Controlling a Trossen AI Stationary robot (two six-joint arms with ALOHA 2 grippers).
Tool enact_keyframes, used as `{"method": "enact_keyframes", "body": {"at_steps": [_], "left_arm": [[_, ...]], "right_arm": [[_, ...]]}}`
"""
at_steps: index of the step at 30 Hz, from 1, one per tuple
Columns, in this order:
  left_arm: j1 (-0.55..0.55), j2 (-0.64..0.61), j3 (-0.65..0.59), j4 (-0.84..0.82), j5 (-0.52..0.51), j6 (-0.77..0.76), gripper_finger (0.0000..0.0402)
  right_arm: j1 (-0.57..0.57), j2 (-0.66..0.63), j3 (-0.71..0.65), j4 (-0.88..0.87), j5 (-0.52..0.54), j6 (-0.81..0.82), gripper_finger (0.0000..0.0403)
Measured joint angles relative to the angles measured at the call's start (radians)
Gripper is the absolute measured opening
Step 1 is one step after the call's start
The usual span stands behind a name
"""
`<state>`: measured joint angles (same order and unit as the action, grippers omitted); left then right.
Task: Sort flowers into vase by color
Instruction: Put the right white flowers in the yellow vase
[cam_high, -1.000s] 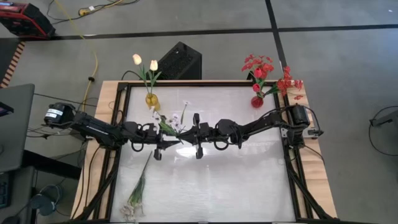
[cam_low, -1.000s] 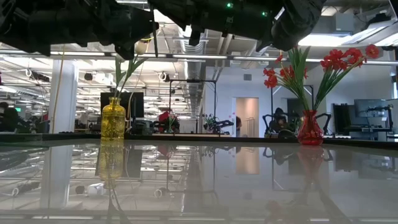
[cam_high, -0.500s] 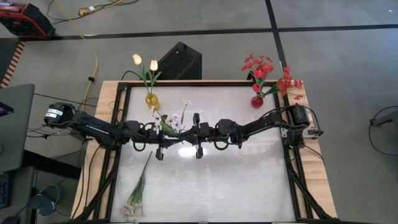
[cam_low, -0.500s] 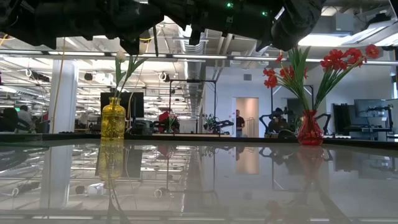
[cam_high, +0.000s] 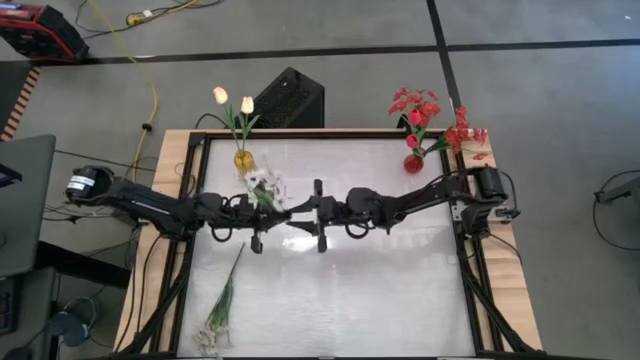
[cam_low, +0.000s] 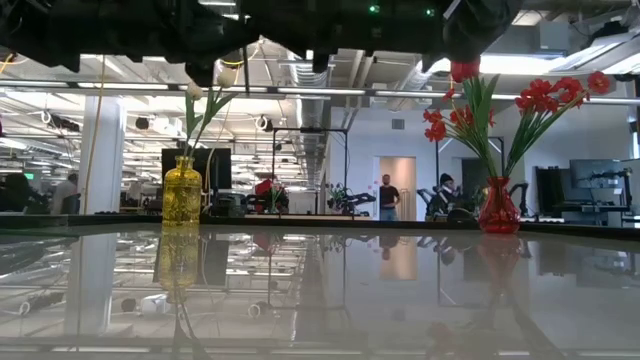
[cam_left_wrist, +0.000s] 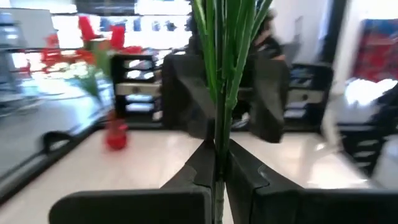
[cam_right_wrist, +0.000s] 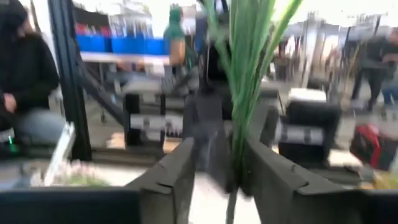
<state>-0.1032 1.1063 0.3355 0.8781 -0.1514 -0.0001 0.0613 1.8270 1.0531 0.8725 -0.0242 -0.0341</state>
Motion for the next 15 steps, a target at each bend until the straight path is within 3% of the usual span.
{"method": "enact_keyframes", "body": {"at_steps": [6,10,15], "left_arm": [[0.029,-0.216,0.000,-0.244,-0.225,0.135,0.0002],[0.123,-0.354,0.000,-0.387,-0.364,0.235,0.0001],[0.355,-0.450,0.000,-0.503,-0.290,0.220,0.0001]], "right_arm": [[-0.003,-0.095,0.000,-0.391,-0.003,0.015,0.0207],[0.020,-0.127,0.000,-0.574,-0.004,0.019,0.0211],[0.054,-0.115,0.000,-0.591,-0.003,0.018,0.0204]]}}
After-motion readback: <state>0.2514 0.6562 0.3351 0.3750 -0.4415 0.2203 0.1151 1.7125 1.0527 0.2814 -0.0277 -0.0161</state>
